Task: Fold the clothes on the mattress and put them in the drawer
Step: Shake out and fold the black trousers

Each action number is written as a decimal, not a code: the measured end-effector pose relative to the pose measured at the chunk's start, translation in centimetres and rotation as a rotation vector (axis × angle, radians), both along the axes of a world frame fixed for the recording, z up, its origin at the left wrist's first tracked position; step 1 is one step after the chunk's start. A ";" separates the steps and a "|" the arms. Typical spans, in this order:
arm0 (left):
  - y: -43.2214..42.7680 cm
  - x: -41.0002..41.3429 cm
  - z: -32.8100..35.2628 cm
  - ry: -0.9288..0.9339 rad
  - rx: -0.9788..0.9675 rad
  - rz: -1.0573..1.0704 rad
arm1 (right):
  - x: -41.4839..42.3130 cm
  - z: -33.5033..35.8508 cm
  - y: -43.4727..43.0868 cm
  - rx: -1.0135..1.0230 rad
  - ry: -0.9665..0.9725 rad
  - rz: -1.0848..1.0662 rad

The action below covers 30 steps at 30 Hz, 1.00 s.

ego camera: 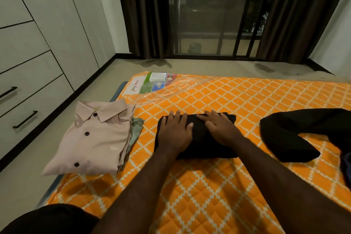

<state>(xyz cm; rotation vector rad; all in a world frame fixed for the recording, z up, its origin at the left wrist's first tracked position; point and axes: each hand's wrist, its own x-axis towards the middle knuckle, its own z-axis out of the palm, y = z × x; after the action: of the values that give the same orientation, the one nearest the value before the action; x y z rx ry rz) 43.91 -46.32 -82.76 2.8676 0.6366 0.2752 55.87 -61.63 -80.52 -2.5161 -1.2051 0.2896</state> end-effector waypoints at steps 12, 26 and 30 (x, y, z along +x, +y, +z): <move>3.4 2.8 -1.4 0.285 -0.109 -0.122 | 0.8 -3.2 3.6 -0.293 -0.026 -0.028; 2.2 1.9 -2.1 -0.029 -0.158 0.076 | 0.7 -4.4 3.8 -0.250 -0.069 -0.098; 0.7 -0.7 -1.2 -0.345 0.065 0.265 | -0.1 -3.6 3.7 -0.243 -0.049 -0.188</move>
<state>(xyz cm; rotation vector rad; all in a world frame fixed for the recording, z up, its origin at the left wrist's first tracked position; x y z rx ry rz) 43.21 -45.58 -83.95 2.6912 0.9460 0.8212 55.74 -57.89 -84.15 -2.8373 -0.9927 0.3477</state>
